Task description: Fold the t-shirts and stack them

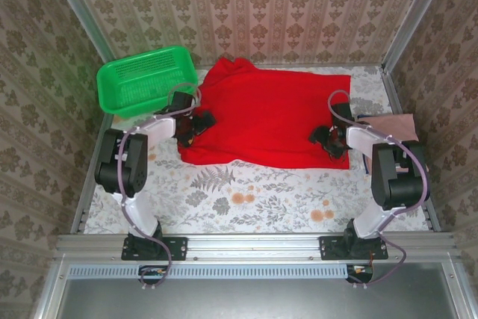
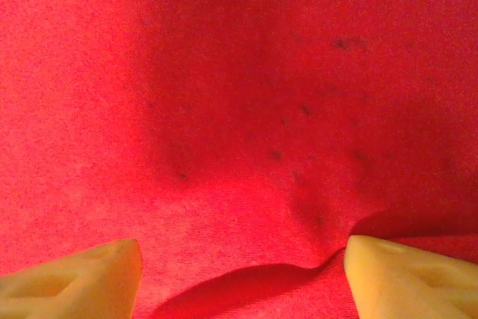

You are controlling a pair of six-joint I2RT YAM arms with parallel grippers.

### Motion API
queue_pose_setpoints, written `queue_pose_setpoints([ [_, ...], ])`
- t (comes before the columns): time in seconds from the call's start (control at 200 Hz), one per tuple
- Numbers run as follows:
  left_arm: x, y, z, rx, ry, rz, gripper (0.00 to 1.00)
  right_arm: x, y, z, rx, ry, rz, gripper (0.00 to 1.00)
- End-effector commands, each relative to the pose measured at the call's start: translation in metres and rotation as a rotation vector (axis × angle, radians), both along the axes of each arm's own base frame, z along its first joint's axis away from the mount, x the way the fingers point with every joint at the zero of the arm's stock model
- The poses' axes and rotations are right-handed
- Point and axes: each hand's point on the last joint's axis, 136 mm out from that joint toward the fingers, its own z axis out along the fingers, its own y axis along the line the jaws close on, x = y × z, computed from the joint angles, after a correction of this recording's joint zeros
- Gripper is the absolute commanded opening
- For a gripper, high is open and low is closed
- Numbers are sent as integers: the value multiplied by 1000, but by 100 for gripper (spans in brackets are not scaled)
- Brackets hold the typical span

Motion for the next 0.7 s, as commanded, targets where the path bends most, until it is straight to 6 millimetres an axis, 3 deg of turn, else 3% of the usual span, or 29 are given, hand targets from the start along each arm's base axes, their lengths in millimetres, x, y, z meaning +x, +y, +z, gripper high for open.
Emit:
queue_pose_setpoints([
  [0.0, -50, 2, -29, -28, 158, -49, 99, -24, -1, -17, 24, 125, -34, 73],
  [0.26, -114, 4, -24, -6, 228, -145, 99, -65, -18, -21, -11, 211, -74, 73],
  [0.395, -135, 5, -19, 5, 238, -166, 99, -82, -23, -20, -16, 261, -77, 73],
  [0.5, -133, 3, -8, -7, 198, -161, 100, -82, -24, -11, -19, 236, -66, 73],
  [0.605, -115, 3, 13, 13, 118, -164, 100, -64, -21, 12, -10, 110, -27, 74],
  [0.695, -107, 14, 26, 82, 70, -148, 100, -46, -19, 38, -20, -18, 26, 74],
])
